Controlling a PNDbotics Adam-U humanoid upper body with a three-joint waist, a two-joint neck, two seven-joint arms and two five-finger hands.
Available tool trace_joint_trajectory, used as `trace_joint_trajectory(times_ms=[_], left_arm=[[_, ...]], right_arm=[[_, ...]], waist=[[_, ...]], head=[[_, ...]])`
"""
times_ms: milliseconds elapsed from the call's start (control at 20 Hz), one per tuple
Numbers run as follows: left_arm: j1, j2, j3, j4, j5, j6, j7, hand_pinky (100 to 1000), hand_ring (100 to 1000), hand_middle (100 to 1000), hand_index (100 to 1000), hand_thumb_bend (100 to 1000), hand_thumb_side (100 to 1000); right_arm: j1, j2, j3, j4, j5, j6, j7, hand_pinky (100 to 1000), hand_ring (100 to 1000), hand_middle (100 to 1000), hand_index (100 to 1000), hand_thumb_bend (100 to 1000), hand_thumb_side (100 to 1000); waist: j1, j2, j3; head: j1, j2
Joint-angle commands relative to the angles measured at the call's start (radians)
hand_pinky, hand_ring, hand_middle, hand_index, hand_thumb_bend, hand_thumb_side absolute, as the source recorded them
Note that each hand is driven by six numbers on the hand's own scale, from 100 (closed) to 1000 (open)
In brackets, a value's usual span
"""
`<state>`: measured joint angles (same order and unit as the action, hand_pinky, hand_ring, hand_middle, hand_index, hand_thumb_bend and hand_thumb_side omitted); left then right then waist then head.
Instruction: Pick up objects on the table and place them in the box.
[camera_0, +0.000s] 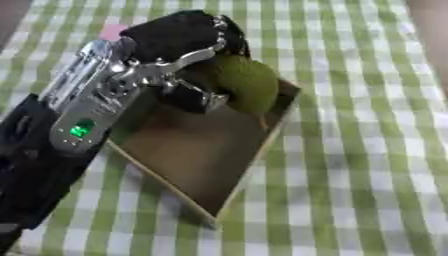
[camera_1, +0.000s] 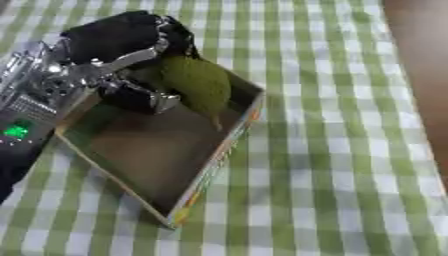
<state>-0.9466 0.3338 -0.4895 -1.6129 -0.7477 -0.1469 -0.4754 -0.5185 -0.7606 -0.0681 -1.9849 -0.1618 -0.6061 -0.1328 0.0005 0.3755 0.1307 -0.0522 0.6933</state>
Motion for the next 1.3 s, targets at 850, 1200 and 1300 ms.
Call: trace_joint_trajectory(times_ms=[850, 1200, 1300], left_arm=[[0.028, -0.004, -0.017, 0.022, -0.16, -0.062, -0.079, 933, 876, 847, 924, 541, 379], [0.023, 0.032, 0.039, -0.073, -0.149, -0.013, -0.093, 924, 887, 845, 938, 523, 532], [0.018, 0.056, 0.072, -0.124, -0.085, 0.016, -0.103, 907, 875, 834, 928, 447, 514]], right_arm=[[0.005, -0.016, -0.021, -0.015, 0.005, 0.008, -0.01, 896, 541, 539, 833, 100, 454], [0.009, -0.019, -0.023, -0.015, 0.007, 0.007, -0.013, 895, 540, 541, 832, 100, 442], [0.009, -0.02, -0.024, -0.015, 0.008, 0.007, -0.015, 894, 541, 541, 832, 100, 440]], waist=[[0.003, -0.028, -0.001], [0.004, -0.033, 0.0], [0.004, -0.034, 0.0]], head=[[0.001, -0.013], [0.0, -0.015], [-0.002, -0.015]])
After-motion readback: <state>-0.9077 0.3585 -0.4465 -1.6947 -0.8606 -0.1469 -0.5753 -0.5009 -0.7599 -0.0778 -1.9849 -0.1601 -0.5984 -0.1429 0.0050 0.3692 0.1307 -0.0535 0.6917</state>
